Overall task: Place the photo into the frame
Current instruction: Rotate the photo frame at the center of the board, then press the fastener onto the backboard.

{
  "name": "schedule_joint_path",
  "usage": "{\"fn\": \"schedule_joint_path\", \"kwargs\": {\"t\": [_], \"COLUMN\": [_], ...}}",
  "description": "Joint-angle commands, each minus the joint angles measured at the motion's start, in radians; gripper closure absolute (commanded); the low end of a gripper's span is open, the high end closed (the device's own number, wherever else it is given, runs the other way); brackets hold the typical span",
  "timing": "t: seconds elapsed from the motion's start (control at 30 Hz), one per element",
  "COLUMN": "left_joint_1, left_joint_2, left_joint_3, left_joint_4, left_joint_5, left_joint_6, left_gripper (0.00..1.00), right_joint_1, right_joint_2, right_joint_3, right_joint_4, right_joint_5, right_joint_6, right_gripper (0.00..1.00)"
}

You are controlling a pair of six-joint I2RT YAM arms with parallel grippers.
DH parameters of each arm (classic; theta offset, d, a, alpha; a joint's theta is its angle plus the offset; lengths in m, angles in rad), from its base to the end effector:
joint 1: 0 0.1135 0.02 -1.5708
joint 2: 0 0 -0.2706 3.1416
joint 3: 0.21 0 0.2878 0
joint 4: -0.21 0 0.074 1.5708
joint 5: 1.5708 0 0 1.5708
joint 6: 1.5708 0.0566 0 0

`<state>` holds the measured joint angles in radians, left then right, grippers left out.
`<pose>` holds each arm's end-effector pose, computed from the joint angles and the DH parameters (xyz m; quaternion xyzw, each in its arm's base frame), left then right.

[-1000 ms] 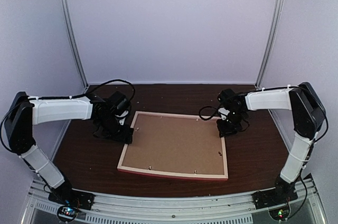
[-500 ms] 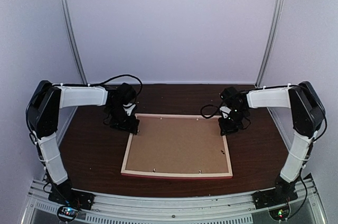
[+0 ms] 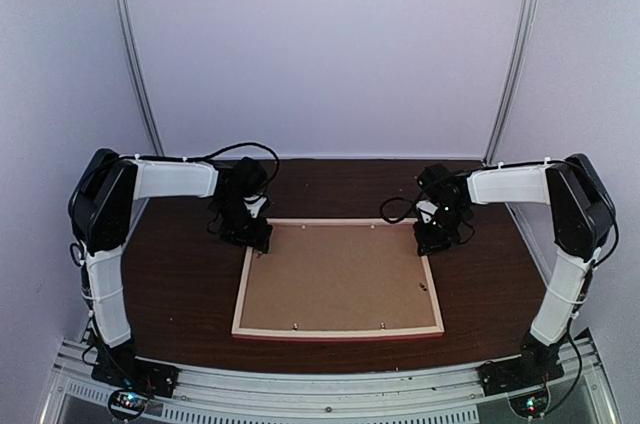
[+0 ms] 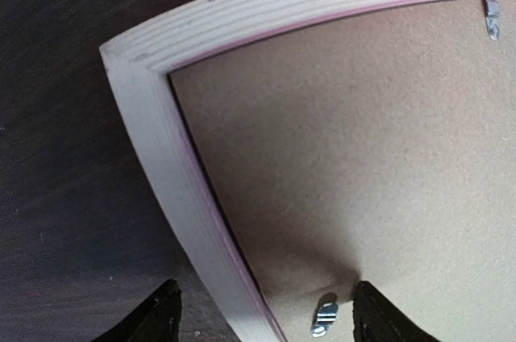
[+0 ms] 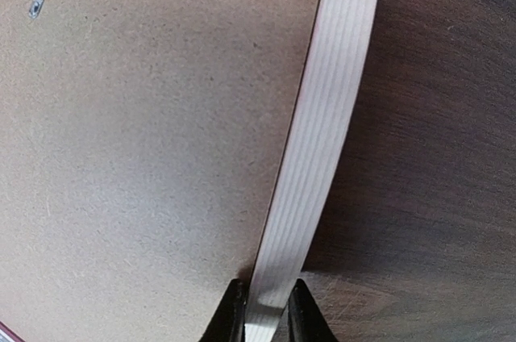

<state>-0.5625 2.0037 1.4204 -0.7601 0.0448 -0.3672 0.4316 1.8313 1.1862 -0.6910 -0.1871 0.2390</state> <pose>0.3632 -0.2320 0.1270 0.0994 0.9883 -0.0707 0.0914 0.3415 0.1689 0.1276 -0.1060 0.9831 0.1260 0.0796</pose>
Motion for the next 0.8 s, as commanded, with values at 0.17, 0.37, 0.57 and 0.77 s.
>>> {"fn": "schedule_joint_path", "kwargs": {"t": [0.17,0.37,0.57,0.77], "left_joint_1": [0.006,0.006,0.006,0.006], "left_joint_2": [0.031,0.016,-0.020,-0.031], "left_joint_3": [0.032,-0.008,-0.065,-0.082], "left_joint_4": [0.007,0.000,0.015,0.018], "left_joint_5": [-0.004,0.004,0.016,0.011], "left_joint_6": [0.000,-0.025,-0.048,-0.058], "left_gripper": [0.36,0.40,0.40,0.44], "right_joint_1": [0.001,0.000,-0.003,-0.004], "right_joint_2": [-0.006,-0.004,-0.001,0.001], "right_joint_3": [-0.035,-0.037,-0.040,-0.039], "right_joint_4": [0.005,0.009,0.013,0.015], "right_joint_5": [-0.015,-0.014,-0.015,-0.023], "right_joint_6": [-0.049,-0.043,-0.042,-0.038], "right_gripper": [0.85,0.85,0.85,0.85]}}
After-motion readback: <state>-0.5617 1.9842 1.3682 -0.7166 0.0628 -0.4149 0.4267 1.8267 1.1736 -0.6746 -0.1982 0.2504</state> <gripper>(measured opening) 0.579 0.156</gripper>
